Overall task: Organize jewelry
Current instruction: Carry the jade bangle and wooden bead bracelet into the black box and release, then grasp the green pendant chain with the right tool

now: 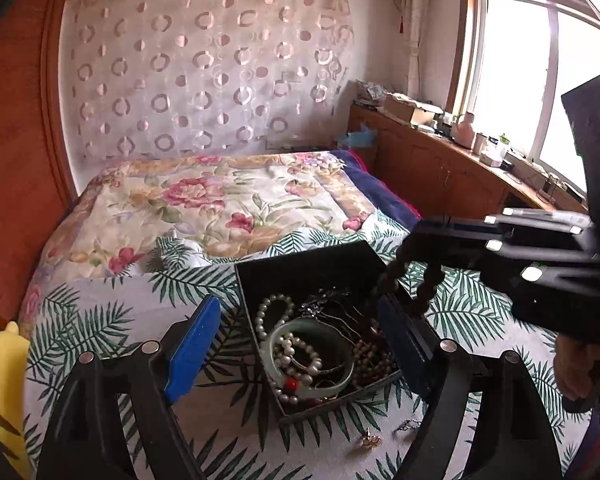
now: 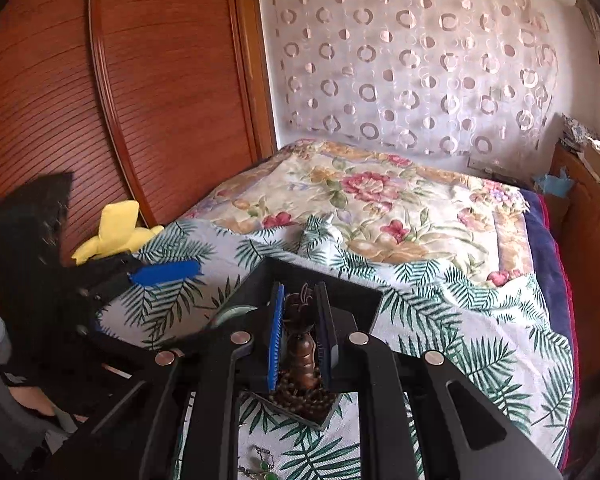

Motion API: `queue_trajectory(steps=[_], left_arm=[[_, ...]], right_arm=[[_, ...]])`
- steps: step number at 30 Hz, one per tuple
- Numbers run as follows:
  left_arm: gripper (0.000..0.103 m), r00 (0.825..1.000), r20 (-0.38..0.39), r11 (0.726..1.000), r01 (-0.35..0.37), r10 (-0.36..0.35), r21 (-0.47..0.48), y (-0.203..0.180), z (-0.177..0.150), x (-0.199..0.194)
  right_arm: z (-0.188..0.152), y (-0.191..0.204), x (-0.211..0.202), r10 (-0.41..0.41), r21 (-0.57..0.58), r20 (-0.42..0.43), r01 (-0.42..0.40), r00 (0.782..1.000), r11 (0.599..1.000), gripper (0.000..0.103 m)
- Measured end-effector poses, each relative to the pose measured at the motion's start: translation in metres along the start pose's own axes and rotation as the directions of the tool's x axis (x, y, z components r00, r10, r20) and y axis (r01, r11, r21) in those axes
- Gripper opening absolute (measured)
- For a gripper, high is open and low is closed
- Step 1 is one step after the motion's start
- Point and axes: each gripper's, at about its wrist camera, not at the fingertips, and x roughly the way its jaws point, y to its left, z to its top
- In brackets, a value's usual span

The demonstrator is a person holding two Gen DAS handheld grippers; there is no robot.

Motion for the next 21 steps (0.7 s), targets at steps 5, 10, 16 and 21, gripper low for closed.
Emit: queue_trajectory(steps=[5,10,16,21], left_arm=[[0.079,1.0,0.004,1.0,-0.011,0.011,-0.007,0.008,-0.006,-0.009],[0.082,1.0,-0.002,1.0,-0.019,0.019,-0.025,0.018,-0.02,-0.017],[0.082,1.0,-0.011,0.999,-0.014,0.014,-0.048,0.023,-0.037,-0.025],[0.082,1.0,-0.025,0.999,0.007,-0.008,-0.049,0.018,-0.052,-0.036]], right_arm=[[-0.01,-0.001,0.009,-0.013,-0.009,-0.03,0.013,0.999,1.0,0.022],[-0.014,0.0,0.003,-0.003,-0.005,-0.017,0.003,1.0,1.0,0.04],[-0.036,0.001,-0.015,-0.006,-0.025,-0.025,0.006,1.0,1.0,0.04],[-0.065,0.007,-0.021,-0.009,-0.062,-0.075,0.004,0.997,0.998,0.04]])
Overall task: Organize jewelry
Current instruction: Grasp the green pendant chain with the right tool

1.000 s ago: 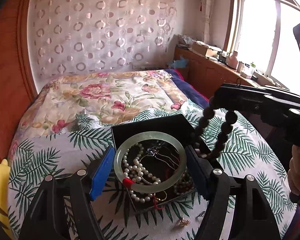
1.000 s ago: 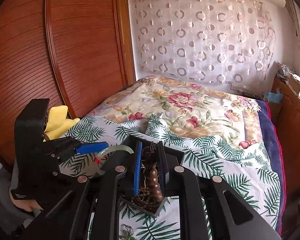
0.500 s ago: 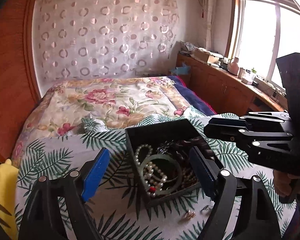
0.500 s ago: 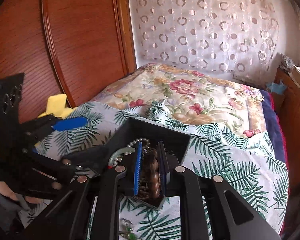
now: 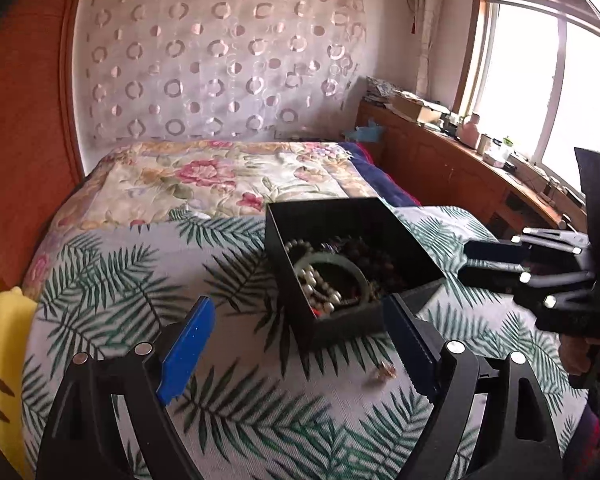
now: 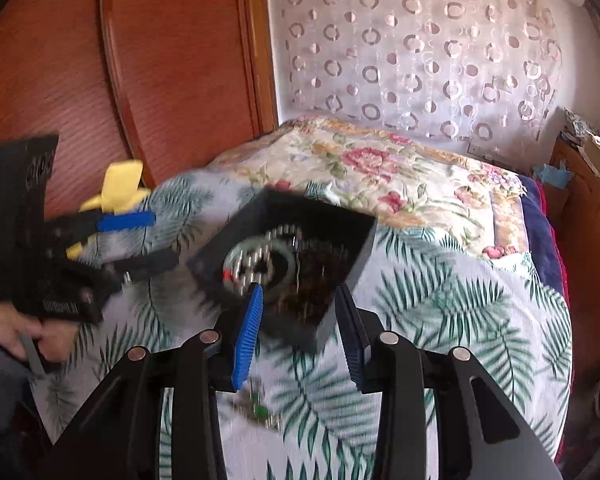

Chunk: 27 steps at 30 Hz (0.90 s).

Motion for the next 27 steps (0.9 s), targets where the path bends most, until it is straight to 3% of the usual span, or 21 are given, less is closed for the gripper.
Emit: queue_trajectory(steps=[6,8,11,27], left_arm=[[0.083,1.0,-0.012,0.999,0.025,-0.025,0.022,-0.013,-0.017,-0.012],[0.083,0.999,-0.019,0.999,0.03,-0.03,0.033,-0.018,-0.024,-0.014],[0.083,0.998,-0.043,0.998,0.04,-0.038,0.052,-0.024,-0.033,-0.015],[0.083,0.994,-0.103,0.995,0.057,-0.048,0.084,-0.036,-0.055,-0.003]], right_arm=[[-0.036,0.009,0.006,0.016,-0.026,-0.065,-0.017,0.998,1.0,0.039],[-0.046,0.014,0.012,0.022,-0.043,-0.094,-0.026,0.995,0.999,0.025],[-0.055,0.019,0.017,0.025,-0.063,-0.117,-0.032,0.993,0.997,0.02],[-0.049,0.028,0.043,-0.002,-0.157,-0.232,-0.036,0.973,0.987,0.02]])
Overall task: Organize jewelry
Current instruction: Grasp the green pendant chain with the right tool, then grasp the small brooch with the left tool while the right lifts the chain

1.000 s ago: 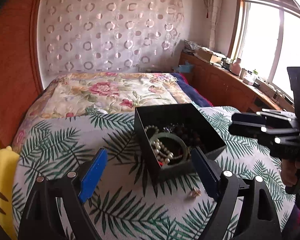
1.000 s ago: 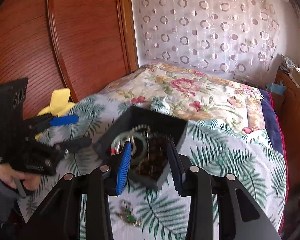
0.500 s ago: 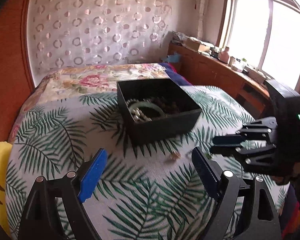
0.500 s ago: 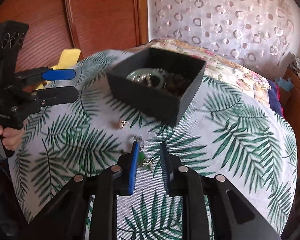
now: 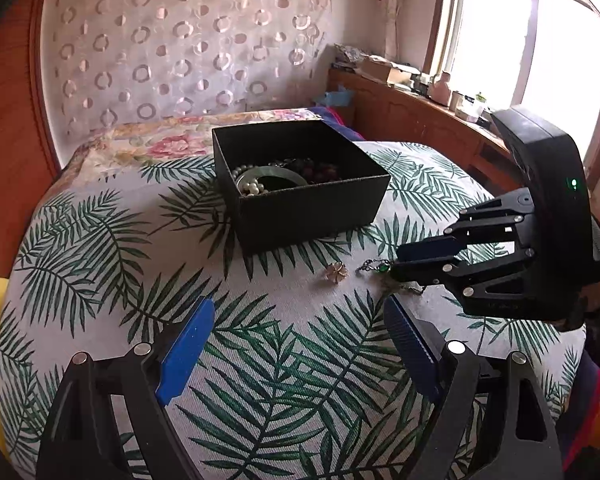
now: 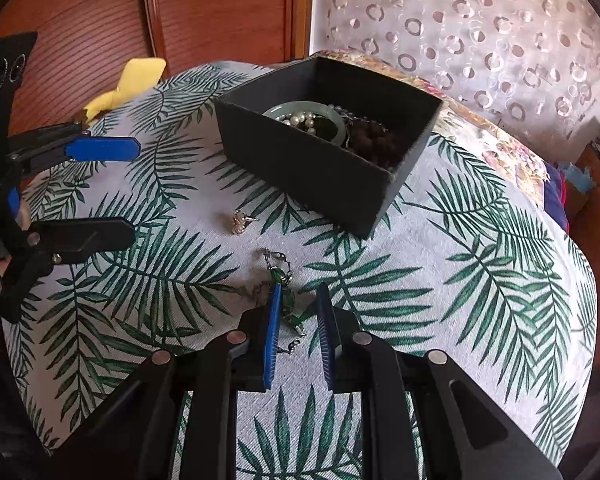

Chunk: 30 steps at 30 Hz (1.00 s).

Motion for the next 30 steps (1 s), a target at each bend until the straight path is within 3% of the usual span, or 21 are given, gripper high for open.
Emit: queue_trajectory(steps=[4,14,16,21,28,30], left_arm=[[0.083,1.0,-0.007,1.0,-0.001,0.001,0.005,-0.001,0.001,0.002],[0.083,0.997,-0.072,1.0,-0.005,0.007,0.02,-0.009,0.01,0.027],[0.076,0.997,-0.078,1.0,0.002,0.0,0.028,-0.013,0.013,0.031],[0.045,0.994,-0.108,0.999,0.022,-0.017,0.048,-0.021,0.017,0.047],[0.034,0.994,-0.111,0.997,-0.013,0.022,0.082,-0.028,0.023,0.06],[0.014,0.994,-0.109,0.997,-0.008,0.016,0.077,-0.028,0.024,0.059]], right_arm=[[0.001,0.003,0.0,0.016,-0.017,-0.009,-0.016,1.0,1.0,0.007],[-0.006,-0.007,-0.028,-0.031,0.025,0.084,0.029,0.996,0.999,0.007],[-0.006,-0.013,-0.036,-0.042,0.035,0.099,0.039,0.994,0.999,0.007],[-0.008,-0.027,-0.048,-0.051,0.064,0.122,0.044,0.991,0.997,0.007],[-0.013,-0.031,-0.051,-0.055,0.092,0.14,0.042,0.989,0.995,0.007],[-0.014,-0.032,-0.051,-0.053,0.094,0.141,0.04,0.989,0.995,0.007]])
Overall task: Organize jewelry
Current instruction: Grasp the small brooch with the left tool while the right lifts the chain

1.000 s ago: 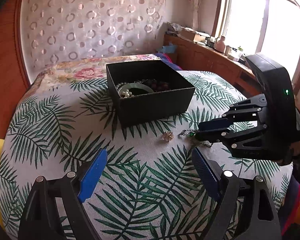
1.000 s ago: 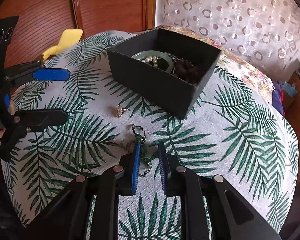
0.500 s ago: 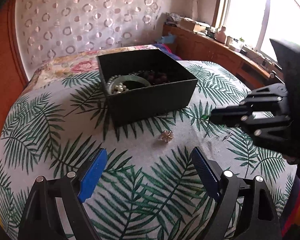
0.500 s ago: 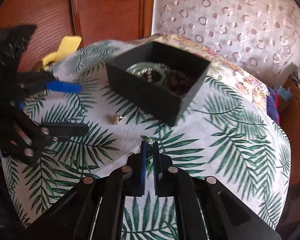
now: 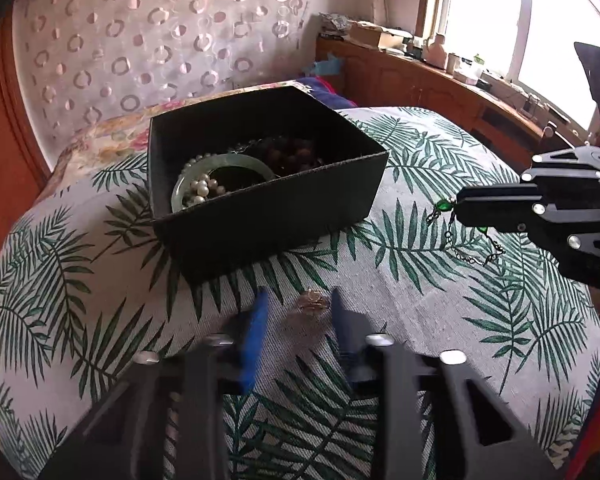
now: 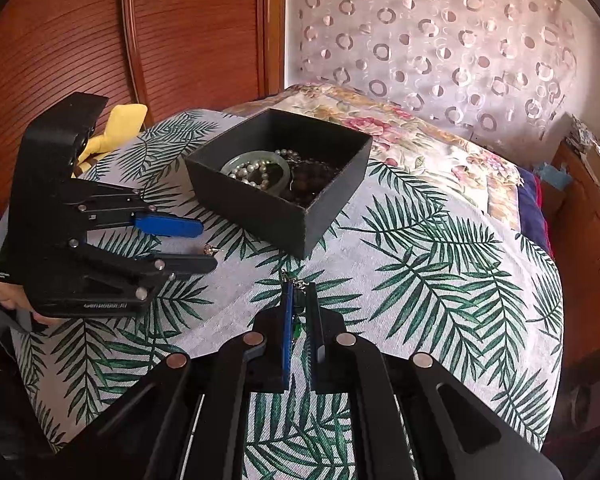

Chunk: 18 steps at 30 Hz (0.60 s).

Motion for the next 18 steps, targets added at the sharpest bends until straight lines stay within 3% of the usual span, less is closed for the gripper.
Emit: queue_trajectory(steps=[8,18], left_arm=[[0.013,0.998,0.055,1.0,-0.004,0.003,0.018,-0.003,0.003,-0.017],[0.013,0.991,0.133,1.0,-0.024,0.025,-0.012,0.011,0.033,-0.043]], right_arm=[[0.005,-0.001,-0.004,0.004,0.012,0.03,-0.004,1.0,1.0,0.007],[0.043,-0.002,-0.014,-0.004,0.024,0.111,0.001,0.994,1.0,0.007]])
